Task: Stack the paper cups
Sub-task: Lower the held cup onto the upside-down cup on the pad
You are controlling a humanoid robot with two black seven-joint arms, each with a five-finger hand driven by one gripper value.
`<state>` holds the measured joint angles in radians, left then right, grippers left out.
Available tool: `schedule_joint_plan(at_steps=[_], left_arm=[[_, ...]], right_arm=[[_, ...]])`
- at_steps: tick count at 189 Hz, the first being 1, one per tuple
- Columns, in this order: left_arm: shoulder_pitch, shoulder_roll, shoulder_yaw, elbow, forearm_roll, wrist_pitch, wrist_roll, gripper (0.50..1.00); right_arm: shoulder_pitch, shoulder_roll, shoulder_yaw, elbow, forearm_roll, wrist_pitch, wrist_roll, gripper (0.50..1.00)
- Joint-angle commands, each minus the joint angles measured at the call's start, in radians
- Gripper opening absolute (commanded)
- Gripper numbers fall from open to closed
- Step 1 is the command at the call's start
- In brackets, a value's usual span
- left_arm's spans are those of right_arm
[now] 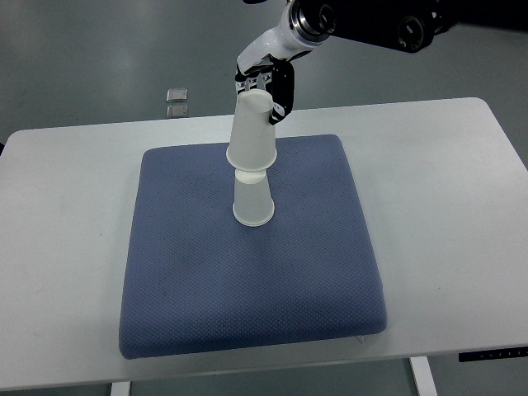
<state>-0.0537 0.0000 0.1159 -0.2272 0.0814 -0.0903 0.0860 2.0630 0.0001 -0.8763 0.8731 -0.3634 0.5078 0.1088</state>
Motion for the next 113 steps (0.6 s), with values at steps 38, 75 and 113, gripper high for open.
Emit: schedule_joint_plan(at_steps=[38,75,113], left_arm=[[0.0,0.0,0.001,-0.006,0.0,0.0,0.0,1.0],[0.0,0.0,0.001,-0.006,0.0,0.0,0.0,1.0],[0.0,0.0,0.001,-0.004,0.0,0.0,0.0,1.0]], right_arm=[[-0.038,0.0,0.0,0.003,-0.002,-0.054,0.0,0.652],[-0.067,0.0,0.0,0.003,-0.003,-0.071,0.0,0.654],[-0.089,0.0,0.0,0.003,-0.003,-0.08,0.002,0.668]])
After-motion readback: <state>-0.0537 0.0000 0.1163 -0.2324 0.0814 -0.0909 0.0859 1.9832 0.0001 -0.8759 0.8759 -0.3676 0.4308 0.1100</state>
